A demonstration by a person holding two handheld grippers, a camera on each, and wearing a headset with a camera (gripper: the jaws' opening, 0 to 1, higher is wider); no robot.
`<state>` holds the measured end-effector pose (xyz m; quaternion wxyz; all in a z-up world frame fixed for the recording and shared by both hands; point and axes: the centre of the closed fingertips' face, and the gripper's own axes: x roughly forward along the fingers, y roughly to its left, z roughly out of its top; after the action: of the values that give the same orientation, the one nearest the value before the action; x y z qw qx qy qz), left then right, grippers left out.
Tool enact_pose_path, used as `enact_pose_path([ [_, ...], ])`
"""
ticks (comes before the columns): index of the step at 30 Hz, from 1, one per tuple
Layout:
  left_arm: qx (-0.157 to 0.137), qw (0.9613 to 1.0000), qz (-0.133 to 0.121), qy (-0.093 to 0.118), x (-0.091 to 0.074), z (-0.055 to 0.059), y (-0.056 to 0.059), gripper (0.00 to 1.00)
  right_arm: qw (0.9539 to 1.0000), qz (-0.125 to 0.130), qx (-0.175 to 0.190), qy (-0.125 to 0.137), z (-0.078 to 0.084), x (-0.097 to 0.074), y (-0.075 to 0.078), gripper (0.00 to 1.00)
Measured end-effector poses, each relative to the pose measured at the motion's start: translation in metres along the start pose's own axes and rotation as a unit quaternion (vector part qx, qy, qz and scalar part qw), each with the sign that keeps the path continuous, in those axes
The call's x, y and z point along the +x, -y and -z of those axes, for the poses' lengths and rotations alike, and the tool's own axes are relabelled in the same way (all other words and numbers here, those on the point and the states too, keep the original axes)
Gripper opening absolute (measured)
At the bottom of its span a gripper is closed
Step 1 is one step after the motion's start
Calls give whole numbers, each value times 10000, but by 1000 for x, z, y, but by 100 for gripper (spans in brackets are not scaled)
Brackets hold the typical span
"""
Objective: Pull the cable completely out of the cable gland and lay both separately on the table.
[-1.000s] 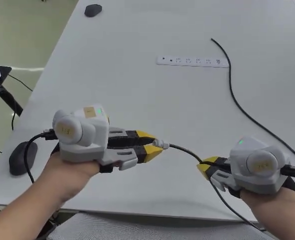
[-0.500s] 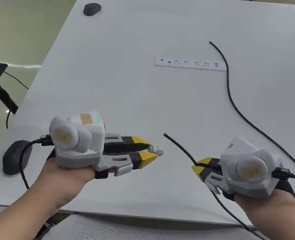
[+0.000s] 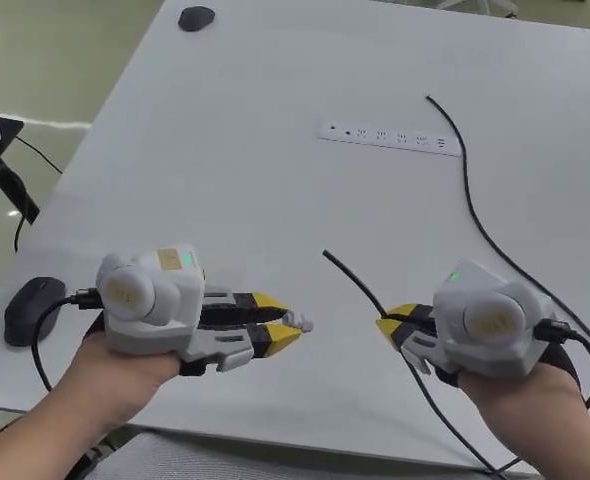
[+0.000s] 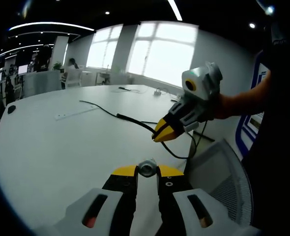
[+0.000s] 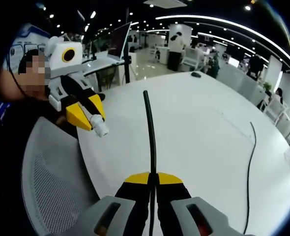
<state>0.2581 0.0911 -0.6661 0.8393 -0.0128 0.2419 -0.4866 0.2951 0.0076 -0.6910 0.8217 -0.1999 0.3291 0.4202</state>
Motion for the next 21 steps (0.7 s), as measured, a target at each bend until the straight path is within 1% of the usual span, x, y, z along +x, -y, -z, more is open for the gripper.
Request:
enact_pose_path([
  [4,-47,10000,17,-52,-3,5,-3,15,9999,-50,-104,-45,-9,10,-2,0],
  [6,-11,10000,7,-46,-6,5,-6,15,9998,-54,-182,-75,-13,16,-2,0],
  [9,-33,10000,-3,-26,-9,7,-11,15,9996,-61,-232,-126,-16,24,-3,0],
  [10,-27,10000,-4,-29,-10,9,-12,15,9996,-43,-249,-160,-17,27,-2,0],
  [11,-28,10000,-5,-40,-10,10,-13,15,9993,18,-258,-255,-16,30,0,0],
  [14,-35,10000,2,-65,-13,18,-17,15,9992,68,-236,-315,-16,38,5,0],
  [18,-33,9998,-30,-179,-15,35,-24,15,9990,98,-190,-398,-19,50,11,0],
  [20,-10,9997,-26,-257,-15,44,-26,15,9984,121,-178,-517,-16,58,14,0],
  [21,-20,9996,-26,-277,-16,47,-27,15,9984,122,-174,-527,-17,61,15,0],
])
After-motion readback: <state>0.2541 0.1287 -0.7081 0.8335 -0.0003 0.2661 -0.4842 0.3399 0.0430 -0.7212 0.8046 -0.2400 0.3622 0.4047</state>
